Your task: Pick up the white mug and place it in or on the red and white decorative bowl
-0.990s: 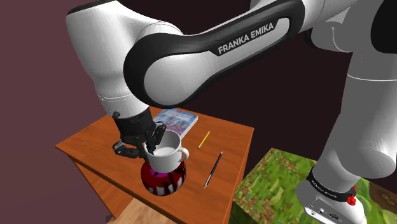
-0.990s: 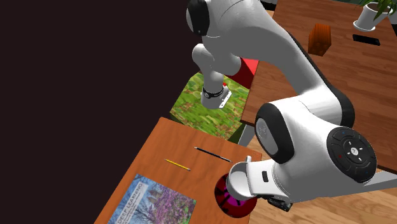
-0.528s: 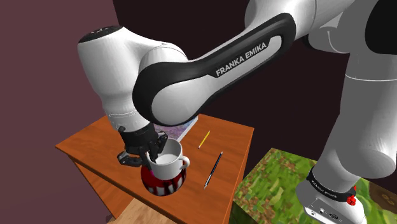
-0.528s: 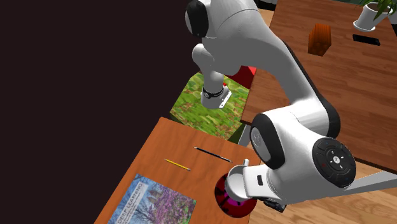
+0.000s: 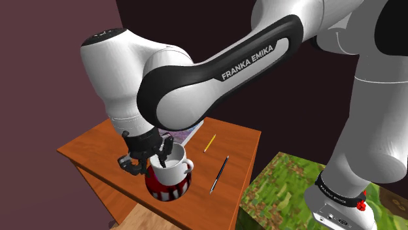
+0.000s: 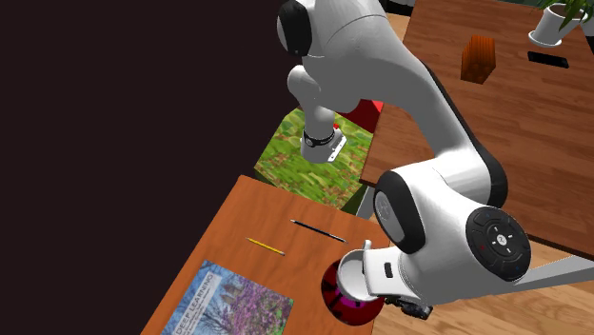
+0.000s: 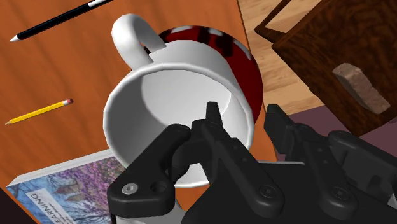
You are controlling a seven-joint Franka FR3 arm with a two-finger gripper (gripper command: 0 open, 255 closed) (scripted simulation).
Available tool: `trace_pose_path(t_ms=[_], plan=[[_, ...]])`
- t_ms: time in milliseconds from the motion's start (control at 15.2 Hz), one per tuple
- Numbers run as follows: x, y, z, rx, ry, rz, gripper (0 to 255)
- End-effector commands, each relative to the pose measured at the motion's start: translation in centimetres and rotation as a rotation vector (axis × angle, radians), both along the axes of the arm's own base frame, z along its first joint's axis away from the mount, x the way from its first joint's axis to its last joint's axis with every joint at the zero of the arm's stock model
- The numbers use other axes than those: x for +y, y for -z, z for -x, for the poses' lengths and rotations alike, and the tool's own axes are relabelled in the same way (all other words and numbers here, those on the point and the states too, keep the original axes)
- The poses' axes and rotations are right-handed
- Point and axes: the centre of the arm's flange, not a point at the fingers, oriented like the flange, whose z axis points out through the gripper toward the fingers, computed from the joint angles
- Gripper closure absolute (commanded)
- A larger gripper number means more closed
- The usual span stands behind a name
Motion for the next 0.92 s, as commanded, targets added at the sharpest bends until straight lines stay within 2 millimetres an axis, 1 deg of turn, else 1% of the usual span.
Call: trace_pose_path(t_ms=[0,264,462,528,858], plan=[[0.0,0.0,0.0,0.000,0.000,0.000,0],[0.0,0.0,0.0,0.000,0.000,0.000,0],[0.2,-3.9,0.2,0.000,0.000,0.000,0],[0.3,-5.0,0.2,0.000,0.000,0.000,0],[0.3,-5.0,0.2,0.000,0.000,0.000,0]])
